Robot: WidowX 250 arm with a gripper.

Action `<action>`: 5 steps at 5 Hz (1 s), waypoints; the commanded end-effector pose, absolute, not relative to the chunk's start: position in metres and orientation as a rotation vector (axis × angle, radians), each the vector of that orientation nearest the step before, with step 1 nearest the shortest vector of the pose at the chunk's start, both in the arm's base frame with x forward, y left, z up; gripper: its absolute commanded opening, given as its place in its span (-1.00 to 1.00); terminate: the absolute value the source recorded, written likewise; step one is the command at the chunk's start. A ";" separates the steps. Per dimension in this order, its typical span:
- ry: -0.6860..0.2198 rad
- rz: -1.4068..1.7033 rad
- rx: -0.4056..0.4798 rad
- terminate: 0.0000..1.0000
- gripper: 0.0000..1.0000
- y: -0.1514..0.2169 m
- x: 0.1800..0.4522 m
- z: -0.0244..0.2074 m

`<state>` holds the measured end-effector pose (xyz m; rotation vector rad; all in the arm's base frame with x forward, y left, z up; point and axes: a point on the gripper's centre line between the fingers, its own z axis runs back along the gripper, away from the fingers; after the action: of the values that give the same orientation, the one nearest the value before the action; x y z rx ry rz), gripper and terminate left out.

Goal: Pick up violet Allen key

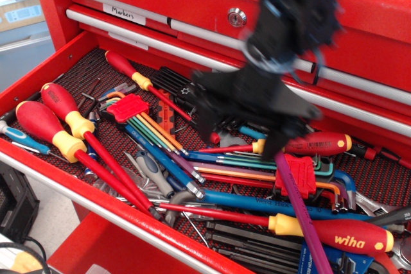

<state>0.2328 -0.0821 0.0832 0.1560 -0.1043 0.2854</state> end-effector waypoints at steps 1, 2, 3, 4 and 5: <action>-0.120 0.426 0.095 -1.00 1.00 -0.115 0.247 0.064; -0.124 0.426 0.071 -1.00 1.00 -0.122 0.254 0.061; -0.141 0.441 0.058 -1.00 1.00 -0.122 0.256 0.043; -0.145 0.451 0.042 -1.00 1.00 -0.117 0.258 0.032; -0.136 0.453 0.001 -1.00 1.00 -0.117 0.263 0.018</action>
<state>0.2569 -0.1178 0.0094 -0.0008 -0.1185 0.4790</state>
